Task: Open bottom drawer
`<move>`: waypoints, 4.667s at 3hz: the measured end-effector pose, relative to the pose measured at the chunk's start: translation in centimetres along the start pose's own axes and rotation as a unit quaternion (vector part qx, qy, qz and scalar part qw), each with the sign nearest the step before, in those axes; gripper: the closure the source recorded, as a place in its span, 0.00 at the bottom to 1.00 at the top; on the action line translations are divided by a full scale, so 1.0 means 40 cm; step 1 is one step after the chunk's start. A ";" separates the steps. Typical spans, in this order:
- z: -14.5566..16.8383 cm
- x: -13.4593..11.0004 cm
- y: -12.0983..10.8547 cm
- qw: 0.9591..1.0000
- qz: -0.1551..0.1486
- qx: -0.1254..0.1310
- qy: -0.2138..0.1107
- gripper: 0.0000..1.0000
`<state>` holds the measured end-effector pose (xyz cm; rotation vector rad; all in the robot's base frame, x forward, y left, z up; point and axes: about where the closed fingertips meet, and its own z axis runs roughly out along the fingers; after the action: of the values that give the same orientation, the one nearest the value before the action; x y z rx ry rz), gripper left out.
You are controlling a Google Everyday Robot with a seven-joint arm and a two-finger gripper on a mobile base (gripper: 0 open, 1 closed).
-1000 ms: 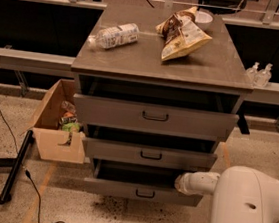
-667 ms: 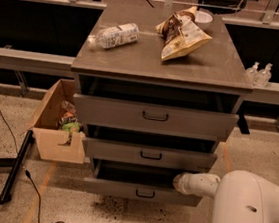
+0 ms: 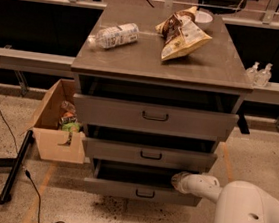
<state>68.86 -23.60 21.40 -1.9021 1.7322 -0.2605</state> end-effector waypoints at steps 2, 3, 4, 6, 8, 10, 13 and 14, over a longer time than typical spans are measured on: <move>0.060 0.030 -0.012 1.000 -0.014 -0.027 0.000 1.00; 0.093 0.047 0.011 0.999 -0.010 -0.053 -0.001 1.00; 0.111 0.055 0.063 0.996 0.002 -0.092 -0.003 1.00; 0.072 0.049 0.160 0.988 0.022 -0.153 -0.002 1.00; 0.006 -0.045 0.326 0.969 0.073 -0.237 -0.020 1.00; -0.031 -0.139 0.423 0.952 0.104 -0.286 -0.040 1.00; -0.070 -0.179 0.460 0.949 0.098 -0.297 -0.044 1.00; -0.100 -0.133 0.402 0.963 0.095 -0.252 -0.022 1.00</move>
Offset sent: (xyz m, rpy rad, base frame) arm 0.0341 -0.0180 -0.0356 -0.0358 0.0901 0.0536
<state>52.30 -19.86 17.64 -2.0313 2.0760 0.3270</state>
